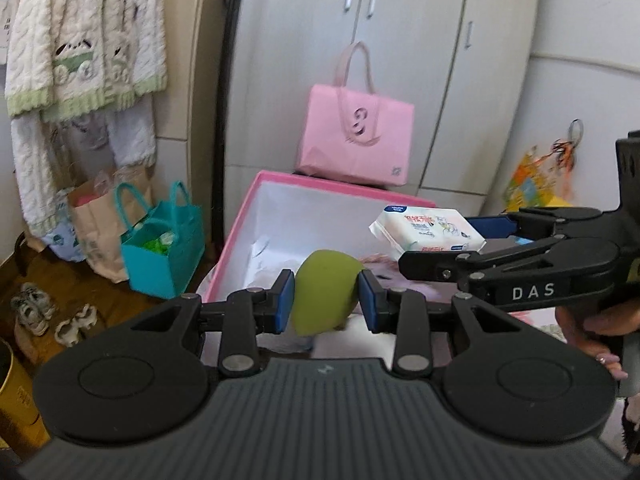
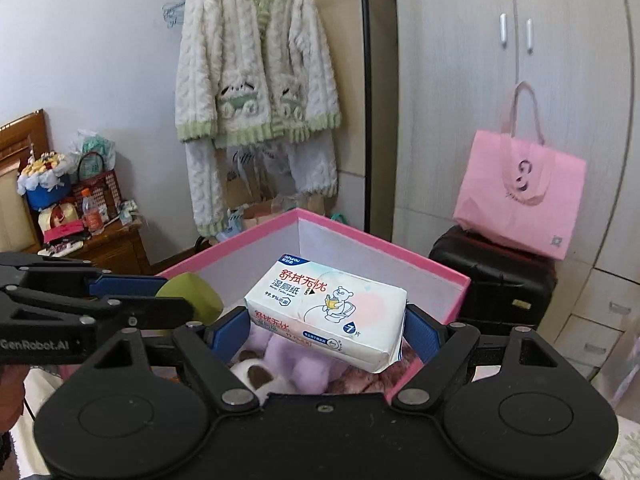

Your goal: Organize soft objects

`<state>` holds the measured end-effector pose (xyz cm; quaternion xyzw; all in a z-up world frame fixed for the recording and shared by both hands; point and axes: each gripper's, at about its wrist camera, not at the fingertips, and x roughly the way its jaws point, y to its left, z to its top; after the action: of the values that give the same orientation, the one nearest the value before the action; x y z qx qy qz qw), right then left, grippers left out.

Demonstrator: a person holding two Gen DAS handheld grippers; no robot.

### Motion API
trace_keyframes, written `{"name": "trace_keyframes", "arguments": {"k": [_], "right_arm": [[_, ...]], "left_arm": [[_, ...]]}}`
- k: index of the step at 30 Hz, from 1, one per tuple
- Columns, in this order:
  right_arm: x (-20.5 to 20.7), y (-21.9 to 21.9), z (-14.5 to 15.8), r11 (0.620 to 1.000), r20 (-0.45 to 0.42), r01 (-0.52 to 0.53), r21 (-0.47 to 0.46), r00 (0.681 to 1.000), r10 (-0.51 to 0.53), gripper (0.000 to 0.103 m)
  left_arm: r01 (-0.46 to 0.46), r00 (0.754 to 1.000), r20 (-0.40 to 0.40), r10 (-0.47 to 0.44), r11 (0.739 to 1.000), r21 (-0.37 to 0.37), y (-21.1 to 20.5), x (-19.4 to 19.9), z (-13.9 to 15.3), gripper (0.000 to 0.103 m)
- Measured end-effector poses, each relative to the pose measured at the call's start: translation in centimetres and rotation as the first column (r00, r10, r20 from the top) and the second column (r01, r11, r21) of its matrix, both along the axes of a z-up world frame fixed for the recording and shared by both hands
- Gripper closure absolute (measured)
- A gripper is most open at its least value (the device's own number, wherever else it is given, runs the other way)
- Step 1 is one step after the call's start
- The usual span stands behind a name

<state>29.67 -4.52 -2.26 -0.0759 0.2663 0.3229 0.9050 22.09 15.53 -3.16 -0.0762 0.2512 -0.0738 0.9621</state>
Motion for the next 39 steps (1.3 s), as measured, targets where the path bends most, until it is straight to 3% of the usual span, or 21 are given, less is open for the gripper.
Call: {"name": "trace_keyframes", "arguments": {"k": [5,9,16,25,39], "right_arm": [[0.8,1.5,-1.3,0.998,-0.02,-0.047,-0.049,0.999,0.046,0.015],[0.6,1.4,-1.8,0.997,-0.007,-0.027,-0.069,1.0,0.026,0.014],[-1.5,-1.1,-0.4,1.0,0.025,-0.012,0.017,1.0,0.012,0.012],[-7.1,-4.9,0.3,0.989,0.033,-0.021,0.148,0.999,0.016,0.012],[-13.6,-7.7,1.8,0.989,0.103,0.083,0.124,0.99,-0.096,0.012]], "left_arm": [[-0.013,1.0,-0.022,0.014,1.0,0.018,0.0,0.7,-0.6,0.065],[-0.03,0.999,-0.022,0.03,0.999,0.039,-0.2,1.0,-0.8,0.053],[-0.024,0.999,-0.025,0.024,0.999,-0.023,0.1,-0.9,-0.5,0.039],[0.006,1.0,0.018,-0.006,1.0,0.009,-1.2,-4.6,1.2,0.029],[0.028,0.995,0.094,-0.031,0.999,0.031,-3.0,-9.5,2.7,0.013]]}}
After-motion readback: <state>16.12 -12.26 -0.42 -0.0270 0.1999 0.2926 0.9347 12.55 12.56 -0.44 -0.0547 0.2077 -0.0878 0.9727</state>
